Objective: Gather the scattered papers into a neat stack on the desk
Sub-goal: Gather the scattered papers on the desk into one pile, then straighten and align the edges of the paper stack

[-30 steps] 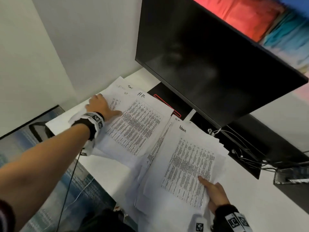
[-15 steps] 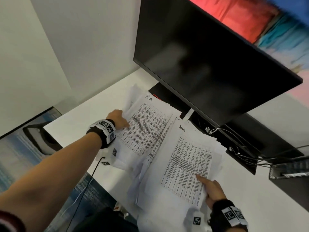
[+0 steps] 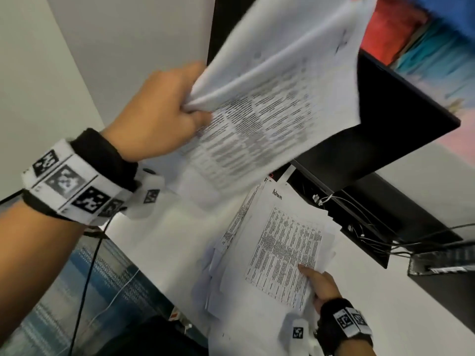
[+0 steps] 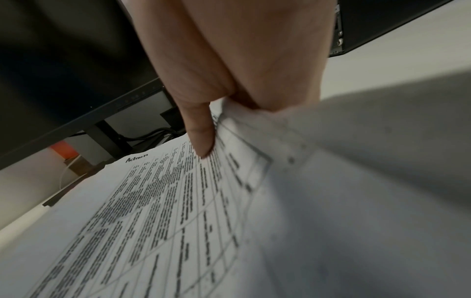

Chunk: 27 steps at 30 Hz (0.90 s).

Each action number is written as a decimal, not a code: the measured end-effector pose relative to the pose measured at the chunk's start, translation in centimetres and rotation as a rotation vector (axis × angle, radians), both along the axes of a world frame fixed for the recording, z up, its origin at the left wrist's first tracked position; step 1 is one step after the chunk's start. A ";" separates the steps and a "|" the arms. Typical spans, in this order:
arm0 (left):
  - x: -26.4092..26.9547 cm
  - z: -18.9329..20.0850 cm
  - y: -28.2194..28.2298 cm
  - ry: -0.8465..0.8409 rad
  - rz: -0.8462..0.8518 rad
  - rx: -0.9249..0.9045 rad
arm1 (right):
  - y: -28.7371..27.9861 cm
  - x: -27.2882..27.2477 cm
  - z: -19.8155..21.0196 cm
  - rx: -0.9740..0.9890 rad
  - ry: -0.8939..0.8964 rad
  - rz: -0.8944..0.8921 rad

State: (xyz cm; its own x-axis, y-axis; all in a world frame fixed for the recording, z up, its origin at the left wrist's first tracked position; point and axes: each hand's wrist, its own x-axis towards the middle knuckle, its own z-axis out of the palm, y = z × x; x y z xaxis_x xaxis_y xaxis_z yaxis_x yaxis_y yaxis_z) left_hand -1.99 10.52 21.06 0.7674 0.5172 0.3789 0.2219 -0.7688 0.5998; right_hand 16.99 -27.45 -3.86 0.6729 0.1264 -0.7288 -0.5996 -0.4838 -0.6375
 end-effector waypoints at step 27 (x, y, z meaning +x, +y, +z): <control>11.7 -20.4 -17.7 0.667 -0.188 -0.789 | -4.0 -3.7 5.3 0.202 -0.092 -0.268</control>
State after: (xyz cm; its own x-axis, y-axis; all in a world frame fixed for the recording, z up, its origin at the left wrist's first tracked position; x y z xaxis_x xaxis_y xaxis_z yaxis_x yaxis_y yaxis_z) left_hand 9.66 -7.20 0.62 0.7902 0.2840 -0.5431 0.6094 -0.2691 0.7458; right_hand 13.28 -31.49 1.43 0.7634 0.0717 -0.6420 -0.6239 -0.1757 -0.7615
